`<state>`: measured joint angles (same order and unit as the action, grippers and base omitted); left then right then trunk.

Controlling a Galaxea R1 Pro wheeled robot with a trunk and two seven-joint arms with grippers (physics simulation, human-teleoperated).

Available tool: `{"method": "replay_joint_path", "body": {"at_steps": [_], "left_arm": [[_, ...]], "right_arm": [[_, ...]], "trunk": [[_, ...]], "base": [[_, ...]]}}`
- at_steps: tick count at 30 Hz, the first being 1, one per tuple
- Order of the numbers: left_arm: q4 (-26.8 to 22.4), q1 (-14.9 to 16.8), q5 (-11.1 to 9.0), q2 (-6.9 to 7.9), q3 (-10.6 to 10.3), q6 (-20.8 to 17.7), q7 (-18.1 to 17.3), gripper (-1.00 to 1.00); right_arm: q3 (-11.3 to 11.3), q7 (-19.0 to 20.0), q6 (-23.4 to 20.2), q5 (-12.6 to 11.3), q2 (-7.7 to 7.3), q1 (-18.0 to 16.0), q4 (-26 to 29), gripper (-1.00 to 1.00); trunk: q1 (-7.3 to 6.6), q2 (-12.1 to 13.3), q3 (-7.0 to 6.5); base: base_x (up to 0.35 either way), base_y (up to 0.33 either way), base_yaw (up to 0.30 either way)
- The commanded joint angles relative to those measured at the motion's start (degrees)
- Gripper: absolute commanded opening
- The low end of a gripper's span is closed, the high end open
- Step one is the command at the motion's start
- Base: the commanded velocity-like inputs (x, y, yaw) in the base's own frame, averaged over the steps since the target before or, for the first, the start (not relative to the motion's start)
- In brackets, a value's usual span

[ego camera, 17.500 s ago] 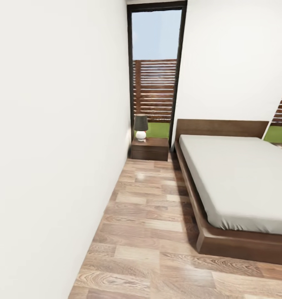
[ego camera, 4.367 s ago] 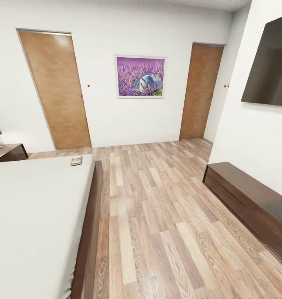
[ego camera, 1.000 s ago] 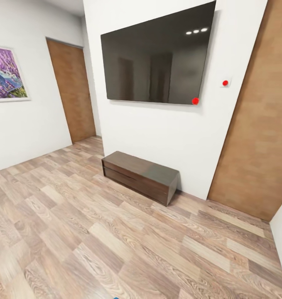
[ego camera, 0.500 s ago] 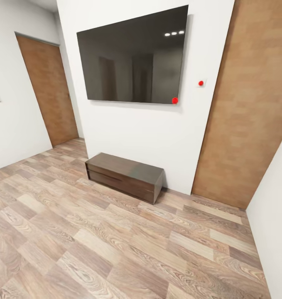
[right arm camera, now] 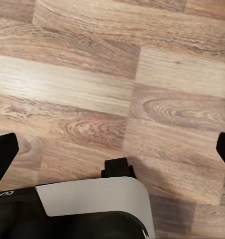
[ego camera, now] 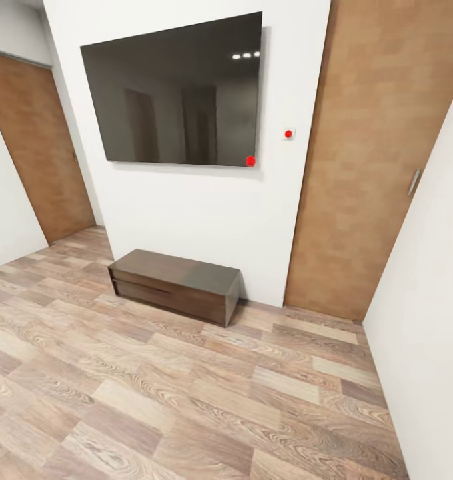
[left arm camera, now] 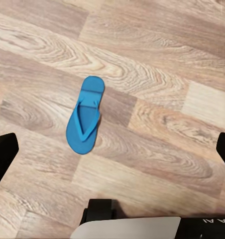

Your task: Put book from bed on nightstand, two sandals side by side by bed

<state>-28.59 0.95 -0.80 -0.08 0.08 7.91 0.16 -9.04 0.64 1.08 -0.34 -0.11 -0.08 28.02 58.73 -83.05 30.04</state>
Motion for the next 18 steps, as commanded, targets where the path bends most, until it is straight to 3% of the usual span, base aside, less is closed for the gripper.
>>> {"method": "replay_joint_path", "body": {"at_steps": [1, 6, 18], "left_arm": [[0.0, 0.0, -0.1, -0.01, 0.0, 0.2, 0.0, 1.00], [0.0, 0.0, -0.1, -0.01, 0.0, 0.2, 0.0, 1.00], [0.0, 0.0, -0.1, -0.01, 0.0, 0.2, 0.0, 1.00]], "right_arm": [[-0.1, 0.1, 0.1, 0.0, 0.02, 0.0, 0.0, 1.00], [-0.1, 0.1, 0.1, -0.1, 0.02, 0.0, 0.0, 1.00], [0.0, 0.3, 0.1, 0.4, -0.01, 0.0, 0.0, 1.00]], "trunk": [[0.00, 0.0, 0.05], [0.00, 0.0, 0.05], [0.00, 0.0, 0.05]], "base": [[0.000, 0.000, -0.253], [0.000, 0.000, -0.184], [0.000, 0.000, -0.014]]}}
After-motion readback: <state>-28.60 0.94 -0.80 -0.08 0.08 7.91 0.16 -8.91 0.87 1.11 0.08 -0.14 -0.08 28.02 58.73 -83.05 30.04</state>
